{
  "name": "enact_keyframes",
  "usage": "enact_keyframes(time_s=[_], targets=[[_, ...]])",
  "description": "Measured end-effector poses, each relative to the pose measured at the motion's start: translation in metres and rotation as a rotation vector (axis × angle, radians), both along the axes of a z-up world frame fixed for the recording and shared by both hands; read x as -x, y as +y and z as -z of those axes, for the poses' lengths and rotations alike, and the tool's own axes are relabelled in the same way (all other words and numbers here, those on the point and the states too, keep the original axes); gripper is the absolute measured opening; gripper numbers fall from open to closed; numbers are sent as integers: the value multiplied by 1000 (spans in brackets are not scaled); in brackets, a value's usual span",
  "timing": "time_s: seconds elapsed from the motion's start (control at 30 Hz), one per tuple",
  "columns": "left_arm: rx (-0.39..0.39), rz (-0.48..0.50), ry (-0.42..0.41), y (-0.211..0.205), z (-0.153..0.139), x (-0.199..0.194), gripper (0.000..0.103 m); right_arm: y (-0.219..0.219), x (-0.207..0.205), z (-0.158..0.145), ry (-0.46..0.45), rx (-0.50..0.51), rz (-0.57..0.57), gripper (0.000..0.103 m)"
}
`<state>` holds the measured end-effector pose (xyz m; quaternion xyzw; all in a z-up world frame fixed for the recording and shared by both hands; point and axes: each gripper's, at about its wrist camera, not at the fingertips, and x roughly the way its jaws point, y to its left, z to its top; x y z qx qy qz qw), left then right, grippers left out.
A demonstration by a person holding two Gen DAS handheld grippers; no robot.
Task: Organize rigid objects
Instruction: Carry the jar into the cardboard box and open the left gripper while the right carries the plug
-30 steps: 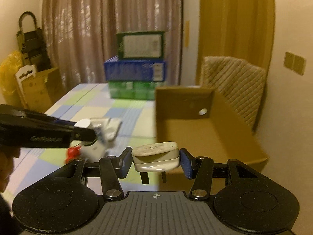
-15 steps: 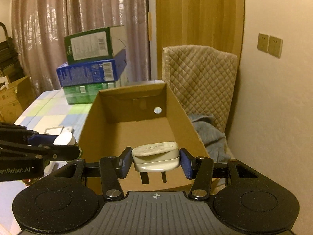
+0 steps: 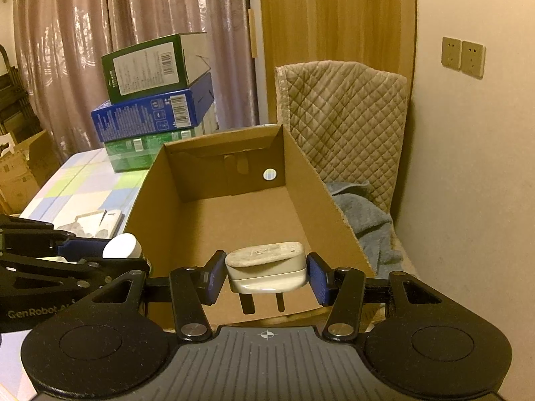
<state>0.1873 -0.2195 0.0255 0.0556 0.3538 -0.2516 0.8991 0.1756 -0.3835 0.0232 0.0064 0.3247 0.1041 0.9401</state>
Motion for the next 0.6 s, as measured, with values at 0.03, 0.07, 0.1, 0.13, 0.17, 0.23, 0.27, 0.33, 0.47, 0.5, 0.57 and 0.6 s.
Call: enact_keyframes(time_s=[0.03, 0.07, 0.1, 0.13, 0.17, 0.23, 0.27, 0.33, 0.47, 0.5, 0.57, 0.6], targets=[[2, -4, 1, 0, 0, 0, 26, 1, -1, 0, 0, 0, 0, 49], [4, -4, 1, 0, 0, 0, 28, 1, -1, 0, 0, -1, 0, 49], [6, -5, 0, 1, 0, 1, 30, 1, -1, 0, -1, -1, 1, 49], [10, -7, -2, 2, -1, 1, 30, 1, 0, 0, -1, 0, 3, 49], [16, -11, -5, 3, -2, 1, 30, 1, 0, 0, -1, 0, 4, 49], [28, -22, -12, 8, -6, 3, 30, 1, 0, 0, -2, 0, 3, 49], [32, -30, -16, 10, -8, 4, 30, 1, 0, 0, -2, 1, 2, 49], [42, -47, -22, 17, -12, 5, 30, 2, 0, 0, -1, 1, 3, 49], [53, -74, -22, 28, -17, 5, 30, 3, 0, 0, 0, 0, 2, 49], [55, -80, -24, 31, -18, 5, 30, 3, 0, 0, 1, -2, 1, 49], [53, -84, -27, 33, -20, 6, 30, 5, 1, 0, 2, -1, -2, 49], [53, -85, -28, 34, -21, 7, 30, 6, 0, 0, 4, -2, -4, 49]])
